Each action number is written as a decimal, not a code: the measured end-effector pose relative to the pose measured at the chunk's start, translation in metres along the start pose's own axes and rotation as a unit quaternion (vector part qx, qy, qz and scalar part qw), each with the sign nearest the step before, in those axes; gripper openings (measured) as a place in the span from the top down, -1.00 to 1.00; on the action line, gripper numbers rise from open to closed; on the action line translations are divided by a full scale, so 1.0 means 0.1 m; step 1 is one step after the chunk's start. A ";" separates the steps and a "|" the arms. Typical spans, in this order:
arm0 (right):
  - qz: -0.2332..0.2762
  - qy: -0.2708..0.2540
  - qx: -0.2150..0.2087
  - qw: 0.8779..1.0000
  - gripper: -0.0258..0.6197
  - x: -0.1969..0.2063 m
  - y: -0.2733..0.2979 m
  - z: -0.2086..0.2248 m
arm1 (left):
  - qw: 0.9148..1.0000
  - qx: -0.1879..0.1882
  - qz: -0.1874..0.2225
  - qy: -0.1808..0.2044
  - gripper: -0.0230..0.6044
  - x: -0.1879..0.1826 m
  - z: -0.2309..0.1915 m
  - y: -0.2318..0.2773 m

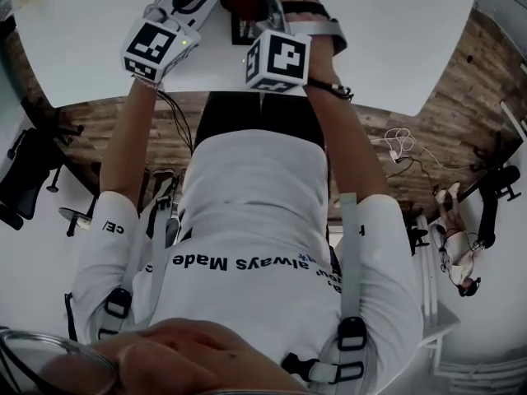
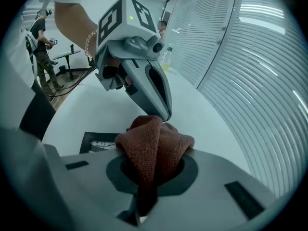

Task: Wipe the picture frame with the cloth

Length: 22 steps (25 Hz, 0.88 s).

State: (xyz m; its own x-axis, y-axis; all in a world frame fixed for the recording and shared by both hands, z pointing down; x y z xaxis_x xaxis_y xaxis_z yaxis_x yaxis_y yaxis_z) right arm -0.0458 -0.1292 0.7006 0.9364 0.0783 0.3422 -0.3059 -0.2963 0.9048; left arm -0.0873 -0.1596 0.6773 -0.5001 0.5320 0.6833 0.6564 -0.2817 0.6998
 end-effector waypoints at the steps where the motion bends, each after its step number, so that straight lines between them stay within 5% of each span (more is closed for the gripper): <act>1: 0.001 0.003 -0.001 1.000 0.86 0.00 0.02 0.00 | 1.000 0.000 0.001 -0.001 0.92 0.02 0.00 0.01; 22: -0.011 -0.031 -0.052 0.998 0.85 0.13 -0.19 -0.44 | 0.999 0.009 -0.030 0.023 0.92 -0.10 0.03 0.29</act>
State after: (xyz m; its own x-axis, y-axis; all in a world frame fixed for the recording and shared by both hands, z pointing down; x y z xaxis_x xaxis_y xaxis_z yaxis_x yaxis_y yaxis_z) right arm -0.0351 -0.0811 0.6988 0.9509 0.0238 0.3085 -0.2984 -0.1938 0.9346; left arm -0.0615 -0.1712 0.6906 -0.5639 0.5106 0.6491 0.6345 -0.2353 0.7362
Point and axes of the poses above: the fingertips, and each gripper's own axes: y forward along the fingers, z to its right, x out of its underside, the point moved 2 cm from there along -y, backward along the fingers, and after that the axes turned 10 degrees about -z, right-handed, at the moved point
